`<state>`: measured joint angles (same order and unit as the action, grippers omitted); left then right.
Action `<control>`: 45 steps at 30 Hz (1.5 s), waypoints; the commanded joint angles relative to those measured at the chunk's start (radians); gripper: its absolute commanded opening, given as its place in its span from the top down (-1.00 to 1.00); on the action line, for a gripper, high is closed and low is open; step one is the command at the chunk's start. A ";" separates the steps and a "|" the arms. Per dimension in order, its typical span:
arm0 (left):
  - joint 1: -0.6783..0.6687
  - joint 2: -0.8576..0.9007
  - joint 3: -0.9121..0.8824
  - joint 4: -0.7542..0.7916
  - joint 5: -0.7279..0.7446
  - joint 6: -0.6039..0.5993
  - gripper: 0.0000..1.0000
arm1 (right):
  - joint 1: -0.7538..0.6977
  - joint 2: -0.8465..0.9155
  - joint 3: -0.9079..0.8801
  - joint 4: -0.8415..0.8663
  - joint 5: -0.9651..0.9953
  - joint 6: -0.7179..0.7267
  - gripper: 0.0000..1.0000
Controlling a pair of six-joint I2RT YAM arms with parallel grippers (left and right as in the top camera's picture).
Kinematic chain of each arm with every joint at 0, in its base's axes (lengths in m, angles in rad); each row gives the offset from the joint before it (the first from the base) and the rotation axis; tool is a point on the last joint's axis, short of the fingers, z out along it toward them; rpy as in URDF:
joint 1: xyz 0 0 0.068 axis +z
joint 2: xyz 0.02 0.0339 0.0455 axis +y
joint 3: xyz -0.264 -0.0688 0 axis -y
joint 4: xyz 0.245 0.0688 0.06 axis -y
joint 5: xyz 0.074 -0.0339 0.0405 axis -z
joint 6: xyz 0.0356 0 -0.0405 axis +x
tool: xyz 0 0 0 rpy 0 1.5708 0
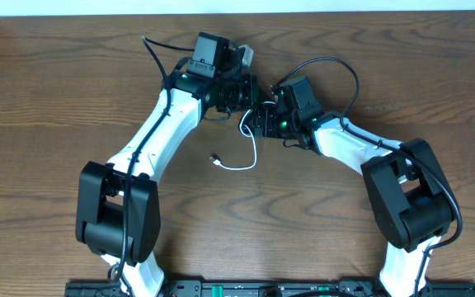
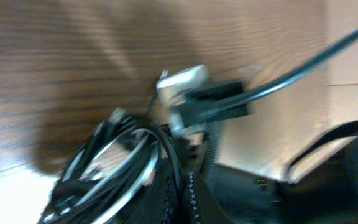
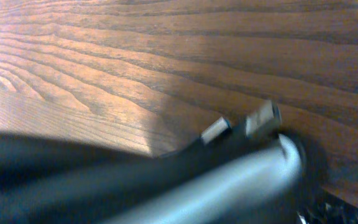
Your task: Untangle cables
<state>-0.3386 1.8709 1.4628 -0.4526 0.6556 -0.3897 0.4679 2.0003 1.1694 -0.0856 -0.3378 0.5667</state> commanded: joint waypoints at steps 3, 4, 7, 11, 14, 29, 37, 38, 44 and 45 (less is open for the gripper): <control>0.000 0.005 0.006 0.054 0.131 -0.082 0.85 | 0.006 0.015 -0.006 -0.005 0.040 0.032 -0.58; 0.000 0.005 0.005 0.059 0.135 -0.090 0.85 | 0.005 0.015 -0.006 -0.009 0.048 0.043 -0.57; 0.012 0.005 0.005 0.115 0.199 -0.136 0.85 | -0.003 0.015 -0.006 -0.016 0.060 0.059 -0.57; 0.062 0.005 0.006 0.279 0.360 -0.259 0.85 | -0.013 0.015 -0.006 -0.021 0.067 0.066 -0.57; 0.096 0.005 0.006 0.399 0.445 -0.340 0.85 | -0.015 0.015 -0.006 -0.023 0.070 0.071 -0.56; 0.201 0.004 0.006 1.233 0.613 -0.849 0.85 | -0.042 0.061 -0.006 -0.016 0.013 0.125 -0.50; 0.277 0.004 0.005 1.144 0.628 -0.777 0.85 | -0.043 0.061 -0.006 -0.018 0.002 0.124 -0.42; 0.277 0.004 0.005 1.063 0.626 -0.716 0.85 | -0.043 0.061 -0.006 -0.018 0.001 0.124 -0.40; 0.275 0.004 0.005 0.383 0.409 -0.256 0.85 | -0.043 0.031 -0.004 -0.035 -0.019 0.057 -0.09; 0.274 0.004 0.005 0.290 0.344 -0.199 0.85 | -0.043 0.014 -0.004 -0.047 -0.015 0.034 -0.04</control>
<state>-0.0635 1.8923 1.4628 0.0185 1.1858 -0.8963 0.4217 2.0224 1.1816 -0.1078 -0.3565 0.6670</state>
